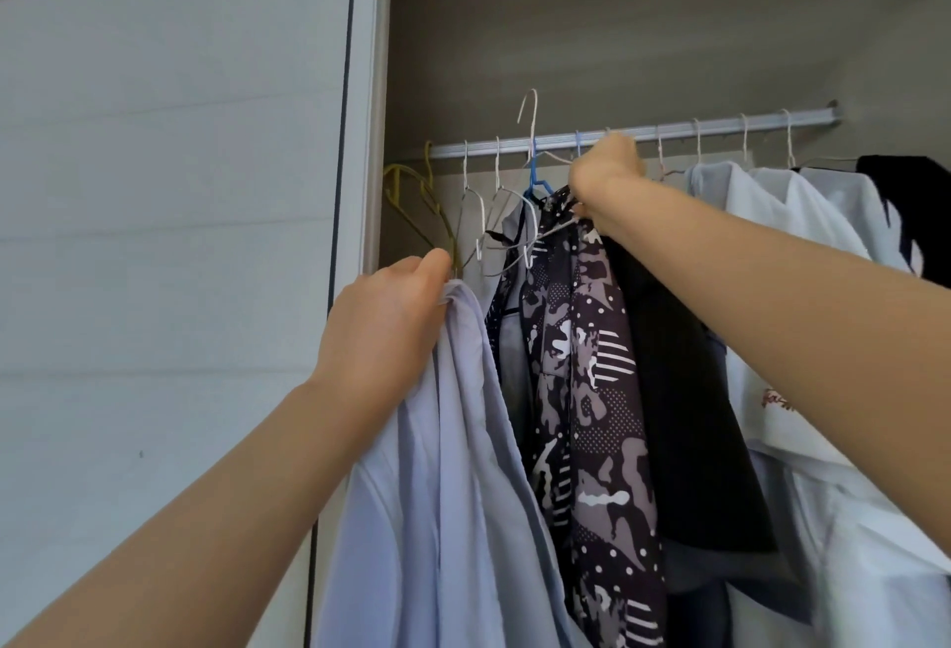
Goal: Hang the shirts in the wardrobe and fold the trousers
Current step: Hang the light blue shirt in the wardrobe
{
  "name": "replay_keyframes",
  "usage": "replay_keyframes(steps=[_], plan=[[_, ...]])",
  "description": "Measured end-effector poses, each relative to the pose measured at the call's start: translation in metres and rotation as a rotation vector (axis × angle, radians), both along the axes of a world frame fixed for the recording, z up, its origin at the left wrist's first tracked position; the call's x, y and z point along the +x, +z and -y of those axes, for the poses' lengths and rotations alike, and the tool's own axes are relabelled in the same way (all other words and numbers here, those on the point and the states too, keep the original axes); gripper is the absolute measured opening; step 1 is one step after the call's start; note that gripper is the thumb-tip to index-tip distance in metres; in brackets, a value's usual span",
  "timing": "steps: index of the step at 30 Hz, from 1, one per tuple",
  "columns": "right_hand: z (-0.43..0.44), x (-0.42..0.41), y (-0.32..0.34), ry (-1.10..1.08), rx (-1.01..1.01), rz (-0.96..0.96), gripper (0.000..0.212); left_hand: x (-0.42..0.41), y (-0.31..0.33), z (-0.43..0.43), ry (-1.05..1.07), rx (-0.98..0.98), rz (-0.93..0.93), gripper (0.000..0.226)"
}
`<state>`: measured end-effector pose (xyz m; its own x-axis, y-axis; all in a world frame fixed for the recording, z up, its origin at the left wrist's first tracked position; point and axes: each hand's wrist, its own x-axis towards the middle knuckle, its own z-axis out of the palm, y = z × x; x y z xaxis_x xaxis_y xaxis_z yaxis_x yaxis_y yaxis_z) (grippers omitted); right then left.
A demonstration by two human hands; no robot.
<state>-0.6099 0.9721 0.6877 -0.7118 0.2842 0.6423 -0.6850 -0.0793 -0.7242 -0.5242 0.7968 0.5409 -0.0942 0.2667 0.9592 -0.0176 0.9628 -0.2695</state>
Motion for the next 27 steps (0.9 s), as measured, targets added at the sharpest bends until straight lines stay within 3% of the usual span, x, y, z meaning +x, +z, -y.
replay_keyframes(steps=[6,10,15,21,27], plan=[[-0.028,0.009,-0.034,-0.154,0.179,-0.005,0.024,0.008,0.002,-0.011,0.046,0.139,0.124,0.003],[-0.054,0.022,-0.060,-0.063,0.179,0.019,0.024,0.012,0.006,-0.028,0.038,0.321,0.194,0.003],[-0.107,0.033,-0.094,0.139,0.065,0.089,0.040,0.013,0.001,-0.065,0.056,0.542,0.274,0.012],[-0.166,0.034,-0.132,0.346,-0.010,0.108,0.016,0.021,-0.008,-0.109,0.144,0.765,0.327,0.023],[-0.211,0.040,-0.165,0.559,-0.151,0.150,0.016,0.035,-0.013,-0.145,0.182,0.942,0.434,0.036]])
